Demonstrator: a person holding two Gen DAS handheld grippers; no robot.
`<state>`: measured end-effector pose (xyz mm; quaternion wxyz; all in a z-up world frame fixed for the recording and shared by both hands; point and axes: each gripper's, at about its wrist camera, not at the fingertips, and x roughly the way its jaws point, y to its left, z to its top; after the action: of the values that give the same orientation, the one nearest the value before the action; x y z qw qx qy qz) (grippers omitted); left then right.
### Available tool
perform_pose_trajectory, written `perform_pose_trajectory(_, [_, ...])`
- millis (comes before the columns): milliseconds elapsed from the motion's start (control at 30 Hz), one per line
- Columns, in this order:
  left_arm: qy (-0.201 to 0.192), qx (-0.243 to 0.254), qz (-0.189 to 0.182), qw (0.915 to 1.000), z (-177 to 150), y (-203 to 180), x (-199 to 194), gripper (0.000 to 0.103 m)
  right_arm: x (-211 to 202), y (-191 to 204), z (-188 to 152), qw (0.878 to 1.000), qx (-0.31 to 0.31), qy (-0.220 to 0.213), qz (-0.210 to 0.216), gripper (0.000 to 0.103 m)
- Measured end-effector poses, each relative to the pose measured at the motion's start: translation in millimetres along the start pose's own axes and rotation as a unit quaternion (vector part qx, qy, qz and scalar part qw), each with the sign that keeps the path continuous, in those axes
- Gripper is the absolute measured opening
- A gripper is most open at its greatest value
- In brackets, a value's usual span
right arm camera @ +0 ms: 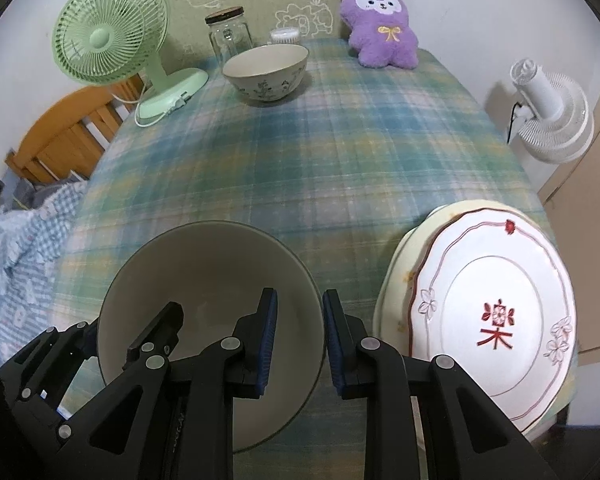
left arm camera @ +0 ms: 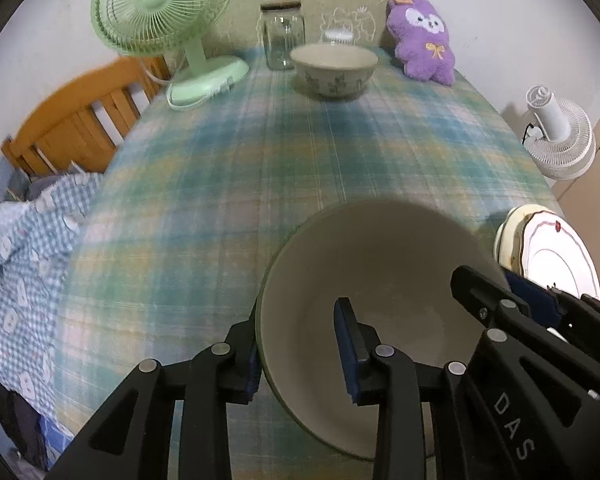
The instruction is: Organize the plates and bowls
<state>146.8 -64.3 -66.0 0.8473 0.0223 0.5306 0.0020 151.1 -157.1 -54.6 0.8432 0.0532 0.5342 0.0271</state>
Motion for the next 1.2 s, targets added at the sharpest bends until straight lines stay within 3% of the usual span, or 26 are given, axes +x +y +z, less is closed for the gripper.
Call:
perform_pose_trajectory(333, [0.006, -0.002, -0.028, 0.9996, 2.2, 0.8, -3.7, 0.050, -1.6, -3.3, 6.4, 1.000, -0.004, 0.016, 0.011, 0.028])
perform_pose_trajectory(400, [-0.007, -0.002, -0.027, 0.9996, 5.1, 2.2, -12.8, 0.059, -9.8, -1.7, 8.2, 1.000, -0.014, 0.005, 0.009, 0.034])
perform_pose_trajectory(467, [-0.015, -0.004, -0.032, 0.9994, 8.8, 3.9, -20.7, 0.071, -21.3, 1.1, 11.4, 1.000, -0.024, -0.009, 0.014, 0.060])
perform_pose_trajectory(533, [-0.027, -0.012, -0.032, 0.9990, 14.4, 7.4, -33.7, 0.073, -37.4, 3.3, 15.5, 0.999, -0.026, -0.032, 0.019, 0.068])
perform_pose_trajectory(800, [-0.074, -0.006, -0.030, 0.9968, 49.5, 20.5, -76.2, 0.083, -86.5, 20.0, 46.3, 0.996, -0.031, -0.080, 0.002, 0.068])
perform_pose_trajectory(1200, [-0.131, 0.019, -0.049, 0.9899, 103.4, 33.1, -106.7, 0.084, -125.6, 34.0, 94.6, 0.990, -0.006, -0.137, -0.027, 0.069])
